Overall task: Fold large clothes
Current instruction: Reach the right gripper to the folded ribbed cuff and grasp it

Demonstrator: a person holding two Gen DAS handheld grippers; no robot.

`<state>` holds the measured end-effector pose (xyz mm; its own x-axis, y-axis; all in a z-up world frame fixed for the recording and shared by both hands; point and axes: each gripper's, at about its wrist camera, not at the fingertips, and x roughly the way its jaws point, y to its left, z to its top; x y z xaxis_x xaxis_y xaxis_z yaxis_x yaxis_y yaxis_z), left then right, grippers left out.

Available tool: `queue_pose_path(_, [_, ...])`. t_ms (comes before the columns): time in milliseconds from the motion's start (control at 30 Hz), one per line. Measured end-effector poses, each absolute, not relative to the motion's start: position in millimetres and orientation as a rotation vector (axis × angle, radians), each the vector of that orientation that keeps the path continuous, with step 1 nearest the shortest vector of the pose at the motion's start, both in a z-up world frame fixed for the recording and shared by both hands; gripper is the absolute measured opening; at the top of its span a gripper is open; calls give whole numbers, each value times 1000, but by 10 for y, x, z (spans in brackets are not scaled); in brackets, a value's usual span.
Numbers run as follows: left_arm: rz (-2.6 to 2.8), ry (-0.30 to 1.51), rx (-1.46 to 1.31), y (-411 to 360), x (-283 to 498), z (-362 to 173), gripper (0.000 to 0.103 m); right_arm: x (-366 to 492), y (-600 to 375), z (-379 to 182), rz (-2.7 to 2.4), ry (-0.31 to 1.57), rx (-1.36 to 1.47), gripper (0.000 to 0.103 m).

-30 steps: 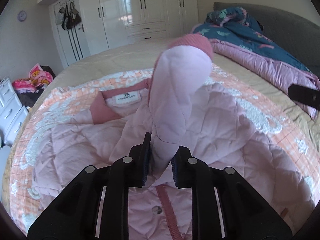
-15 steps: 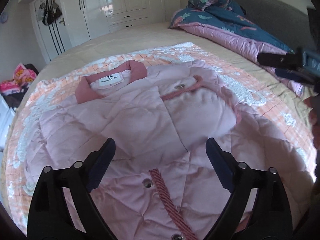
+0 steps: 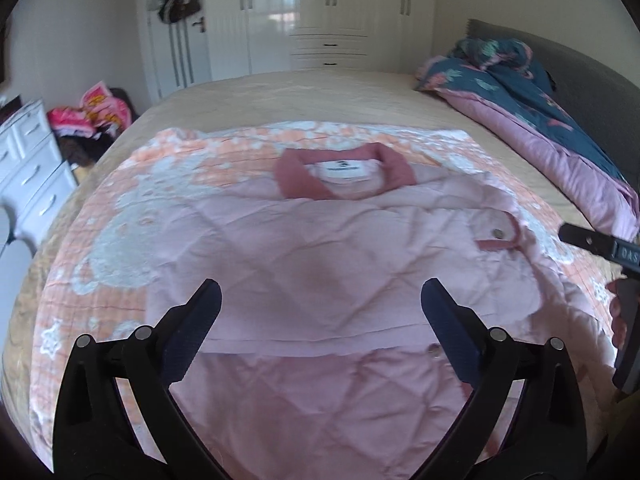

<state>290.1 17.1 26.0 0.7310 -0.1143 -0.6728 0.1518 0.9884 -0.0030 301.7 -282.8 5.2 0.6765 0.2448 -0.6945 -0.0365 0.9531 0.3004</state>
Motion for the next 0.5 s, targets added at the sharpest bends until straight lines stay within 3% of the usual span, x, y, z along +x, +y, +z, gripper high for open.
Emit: queue_pose_path(500, [-43, 740, -92, 925, 3109, 127, 94, 3191, -2458, -402, 224, 954, 303, 99])
